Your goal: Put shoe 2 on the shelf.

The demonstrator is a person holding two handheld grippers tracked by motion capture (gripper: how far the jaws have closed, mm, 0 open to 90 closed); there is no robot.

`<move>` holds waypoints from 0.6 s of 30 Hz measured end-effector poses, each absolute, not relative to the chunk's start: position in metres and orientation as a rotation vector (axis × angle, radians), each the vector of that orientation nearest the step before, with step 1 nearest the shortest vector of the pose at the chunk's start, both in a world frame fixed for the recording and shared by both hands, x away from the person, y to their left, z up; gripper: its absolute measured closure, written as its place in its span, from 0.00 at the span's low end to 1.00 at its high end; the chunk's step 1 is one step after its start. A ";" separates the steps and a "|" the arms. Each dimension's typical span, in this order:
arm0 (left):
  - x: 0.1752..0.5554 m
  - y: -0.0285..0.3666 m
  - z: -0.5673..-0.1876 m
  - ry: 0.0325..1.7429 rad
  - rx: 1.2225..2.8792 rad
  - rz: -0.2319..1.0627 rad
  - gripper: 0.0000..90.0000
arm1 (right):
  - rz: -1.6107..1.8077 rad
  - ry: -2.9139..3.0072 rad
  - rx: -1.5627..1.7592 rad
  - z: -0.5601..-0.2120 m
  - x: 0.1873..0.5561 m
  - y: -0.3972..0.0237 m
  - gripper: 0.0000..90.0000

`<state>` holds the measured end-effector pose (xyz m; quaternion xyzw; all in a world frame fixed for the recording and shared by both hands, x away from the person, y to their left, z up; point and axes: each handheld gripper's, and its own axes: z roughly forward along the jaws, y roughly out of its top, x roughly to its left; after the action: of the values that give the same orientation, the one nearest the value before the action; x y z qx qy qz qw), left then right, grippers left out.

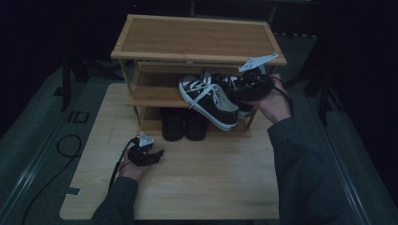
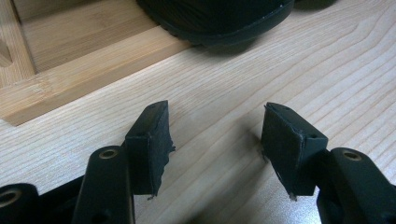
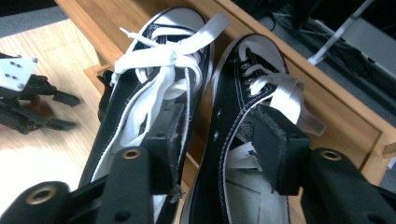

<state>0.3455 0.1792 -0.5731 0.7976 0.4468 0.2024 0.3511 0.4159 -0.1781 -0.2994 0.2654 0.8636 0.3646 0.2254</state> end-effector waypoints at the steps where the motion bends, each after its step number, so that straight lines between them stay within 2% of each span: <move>1: 0.346 0.179 -0.573 1.157 2.065 0.524 0.47 | 1.005 2.382 0.732 -0.299 0.416 -0.178 0.60; 4: 0.346 0.179 -0.573 1.157 2.064 0.525 0.47 | 1.027 2.378 0.725 -0.297 0.414 -0.181 0.63; 5: 0.346 0.179 -0.573 1.158 2.064 0.525 0.47 | 1.066 2.399 0.700 -0.294 0.411 -0.186 0.76; 12: 0.345 0.179 -0.573 1.164 2.059 0.526 0.47 | 1.081 2.423 0.616 -0.295 0.403 -0.193 0.98; 18: 0.345 0.178 -0.573 1.170 2.055 0.532 0.48 | 1.082 2.437 0.589 -0.300 0.399 -0.198 1.00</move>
<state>0.3447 0.1779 -0.5732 0.7939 0.4519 0.2054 0.3511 0.3986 -0.1978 -0.3005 0.2113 0.8737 0.3880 0.2038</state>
